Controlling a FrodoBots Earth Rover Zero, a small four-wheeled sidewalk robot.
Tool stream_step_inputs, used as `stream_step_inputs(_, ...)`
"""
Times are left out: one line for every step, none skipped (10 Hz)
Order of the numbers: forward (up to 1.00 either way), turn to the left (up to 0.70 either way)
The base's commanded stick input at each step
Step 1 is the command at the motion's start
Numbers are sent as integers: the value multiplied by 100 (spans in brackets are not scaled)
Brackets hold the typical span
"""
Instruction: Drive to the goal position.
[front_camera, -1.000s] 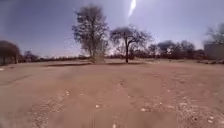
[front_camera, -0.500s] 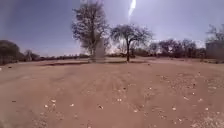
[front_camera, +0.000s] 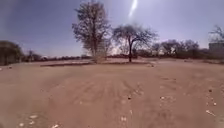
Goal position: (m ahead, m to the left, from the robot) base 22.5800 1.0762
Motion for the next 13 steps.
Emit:
stream_step_inputs(100,0)
stream_step_inputs(100,0)
stream_step_inputs(100,0)
stream_step_inputs(100,0)
stream_step_inputs(100,0)
stream_step_inputs(100,0)
stream_step_inputs(100,0)
stream_step_inputs(100,0)
stream_step_inputs(100,0)
stream_step_inputs(100,0)
stream_step_inputs(100,0)
stream_step_inputs(100,0)
stream_step_inputs(100,0)
